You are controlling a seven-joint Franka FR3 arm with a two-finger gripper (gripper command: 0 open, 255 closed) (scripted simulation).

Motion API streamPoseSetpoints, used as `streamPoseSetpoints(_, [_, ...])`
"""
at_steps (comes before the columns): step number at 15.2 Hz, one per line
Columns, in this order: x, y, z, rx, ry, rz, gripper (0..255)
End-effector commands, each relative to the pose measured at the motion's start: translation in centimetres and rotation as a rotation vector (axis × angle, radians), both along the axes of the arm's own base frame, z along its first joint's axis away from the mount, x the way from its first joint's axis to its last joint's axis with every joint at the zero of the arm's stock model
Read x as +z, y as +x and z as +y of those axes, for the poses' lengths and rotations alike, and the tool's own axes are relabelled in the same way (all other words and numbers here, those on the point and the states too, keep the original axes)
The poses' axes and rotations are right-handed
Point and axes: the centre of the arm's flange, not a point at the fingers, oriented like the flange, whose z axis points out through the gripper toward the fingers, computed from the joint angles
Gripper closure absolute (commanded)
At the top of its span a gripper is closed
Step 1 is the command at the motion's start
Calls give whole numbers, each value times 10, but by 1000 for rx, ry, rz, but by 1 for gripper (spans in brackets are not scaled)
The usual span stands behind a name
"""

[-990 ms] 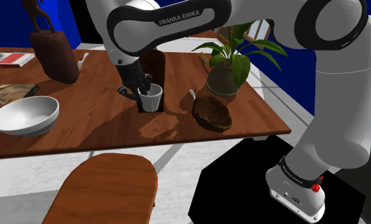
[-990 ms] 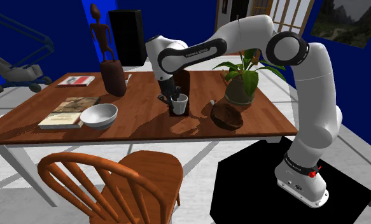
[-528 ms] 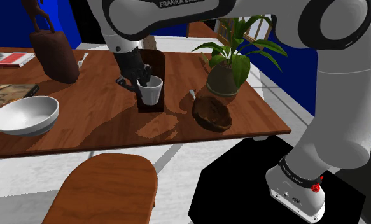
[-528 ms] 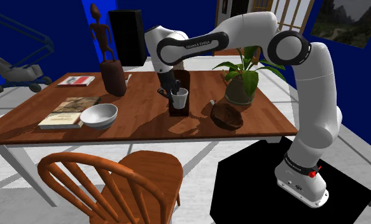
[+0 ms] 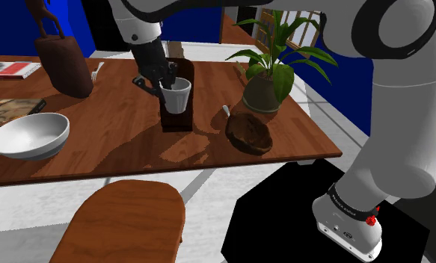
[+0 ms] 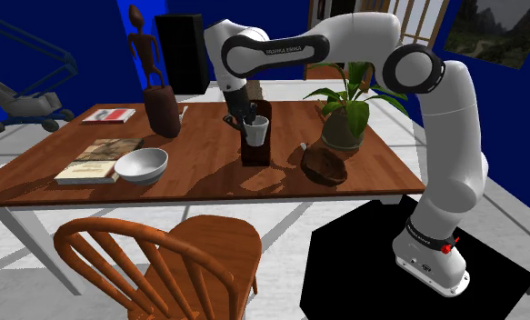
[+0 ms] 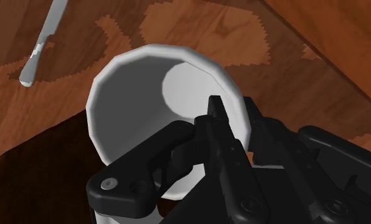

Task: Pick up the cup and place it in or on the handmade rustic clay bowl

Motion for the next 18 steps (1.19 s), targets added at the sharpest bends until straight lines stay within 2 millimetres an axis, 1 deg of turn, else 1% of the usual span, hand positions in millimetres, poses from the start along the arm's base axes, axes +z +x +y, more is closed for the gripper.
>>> streamPoseSetpoints(1, [11,1,-1,0,0,0,255])
streamPoseSetpoints(3, [19,1,-1,0,0,0,255])
streamPoseSetpoints(18, [35,-119,-158,0,0,0,255])
